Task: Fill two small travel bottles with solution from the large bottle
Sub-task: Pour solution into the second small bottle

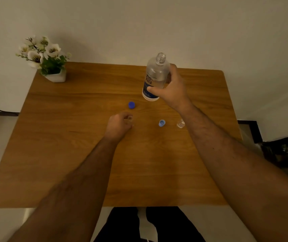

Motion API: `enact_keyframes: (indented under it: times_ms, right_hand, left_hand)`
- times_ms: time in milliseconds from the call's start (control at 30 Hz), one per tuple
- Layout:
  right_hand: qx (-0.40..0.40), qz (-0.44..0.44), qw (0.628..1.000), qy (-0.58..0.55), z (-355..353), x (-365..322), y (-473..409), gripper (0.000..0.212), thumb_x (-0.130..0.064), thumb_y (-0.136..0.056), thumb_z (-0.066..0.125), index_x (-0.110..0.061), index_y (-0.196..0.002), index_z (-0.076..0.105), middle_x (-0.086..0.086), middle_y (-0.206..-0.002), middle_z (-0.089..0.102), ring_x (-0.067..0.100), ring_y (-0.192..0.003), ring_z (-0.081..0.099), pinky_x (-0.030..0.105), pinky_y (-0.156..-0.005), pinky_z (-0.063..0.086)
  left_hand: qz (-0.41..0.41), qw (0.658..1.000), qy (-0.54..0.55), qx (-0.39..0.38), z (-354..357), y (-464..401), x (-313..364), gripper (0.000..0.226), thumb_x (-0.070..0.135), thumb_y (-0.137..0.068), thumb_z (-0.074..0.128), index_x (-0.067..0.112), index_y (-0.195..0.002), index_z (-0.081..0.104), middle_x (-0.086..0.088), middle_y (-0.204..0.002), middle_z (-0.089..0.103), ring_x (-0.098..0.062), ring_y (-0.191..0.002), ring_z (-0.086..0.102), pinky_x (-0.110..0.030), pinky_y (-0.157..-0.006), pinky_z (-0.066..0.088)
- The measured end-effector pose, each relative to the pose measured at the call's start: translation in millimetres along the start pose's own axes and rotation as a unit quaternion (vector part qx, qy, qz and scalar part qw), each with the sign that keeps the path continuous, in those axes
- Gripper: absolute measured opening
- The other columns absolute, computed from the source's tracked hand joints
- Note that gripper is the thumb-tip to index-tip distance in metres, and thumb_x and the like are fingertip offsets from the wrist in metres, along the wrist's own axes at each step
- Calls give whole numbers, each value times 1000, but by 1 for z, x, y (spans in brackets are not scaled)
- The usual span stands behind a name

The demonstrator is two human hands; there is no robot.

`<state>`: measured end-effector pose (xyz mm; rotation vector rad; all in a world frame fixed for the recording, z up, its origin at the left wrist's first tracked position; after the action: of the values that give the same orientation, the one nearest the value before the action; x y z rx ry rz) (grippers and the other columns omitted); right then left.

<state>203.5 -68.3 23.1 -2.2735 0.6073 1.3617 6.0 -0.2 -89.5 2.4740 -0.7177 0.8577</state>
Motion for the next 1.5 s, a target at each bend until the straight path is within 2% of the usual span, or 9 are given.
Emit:
enact_keyframes:
  times_ms: [167,333,533,700,833,1033,1167,1367,1500]
  right_hand:
    - [2,-4,1000,20,-7,-5,-1,76,-31,-66,86,-21,-129,45,-13,-115,55,5,-102,58,11,-70,51]
    - [5,-5,1000,13,-21,-22,-7,75,-36,-64,85,-26,-126,44,-19,-109,56,-3,-99,57,11,-70,51]
    - [27,-25,999,25,-51,-65,-24,76,-36,-65,85,-24,-129,44,-9,-115,58,9,-99,59,19,-74,52]
    - [49,-50,997,23,-86,-112,-42,76,-37,-66,84,-24,-130,45,-5,-118,60,13,-103,60,25,-76,55]
    - [60,-74,995,14,-115,-154,-55,73,-35,-67,85,-24,-128,46,-7,-114,60,11,-99,60,24,-74,53]
    - [75,-116,990,15,-155,-213,-70,75,-39,-65,84,-28,-128,46,-9,-114,60,10,-98,61,22,-73,53]
    - [84,-134,987,23,-178,-245,-78,74,-40,-63,85,-31,-126,47,-12,-112,60,6,-97,61,18,-70,51]
    - [89,-155,983,46,-205,-279,-88,78,-49,-55,81,-33,-124,49,-9,-113,63,11,-99,63,26,-74,55]
    - [92,-166,981,48,-217,-296,-90,73,-48,-53,80,-39,-119,48,-16,-109,61,6,-96,62,20,-69,52]
  left_hand:
    - [-16,998,60,2,-6,-1,8,33,19,-81,75,16,-112,65,2,-105,67,-8,-90,59,-25,-75,50]
    - [-26,982,185,-6,-32,-5,34,28,20,-80,77,16,-106,67,8,-92,68,-2,-82,63,-20,-70,50]
    - [43,958,281,-20,-91,-10,99,26,15,-81,75,17,-105,66,-2,-99,70,-16,-93,67,-27,-79,55]
    - [85,937,340,-10,-150,-16,158,29,18,-81,75,18,-108,67,-6,-104,69,-20,-96,68,-32,-80,58]
    - [118,917,382,-10,-194,-19,205,30,18,-85,72,13,-113,66,-15,-111,65,-28,-97,69,-39,-73,60]
    - [174,901,397,-8,-246,-17,272,29,17,-90,67,13,-117,61,-13,-111,66,-22,-91,72,-35,-65,59]
    - [206,899,387,8,-271,-16,307,37,12,-86,70,14,-121,59,-12,-111,66,-22,-92,71,-31,-65,58]
    - [247,898,363,-6,-301,-13,346,47,11,-83,74,19,-126,57,-9,-111,67,-24,-96,70,-29,-67,58]
    - [273,897,348,-22,-314,-11,364,52,6,-84,72,19,-131,54,-9,-112,67,-24,-97,70,-30,-70,59]
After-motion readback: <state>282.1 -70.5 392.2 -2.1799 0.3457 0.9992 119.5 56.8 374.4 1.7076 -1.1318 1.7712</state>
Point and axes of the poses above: each hand's wrist, its own y-axis away from the middle knuckle, its own z-axis out of the palm, x = y × z, the point moved 4 cm from there along -y, towards the middle knuckle
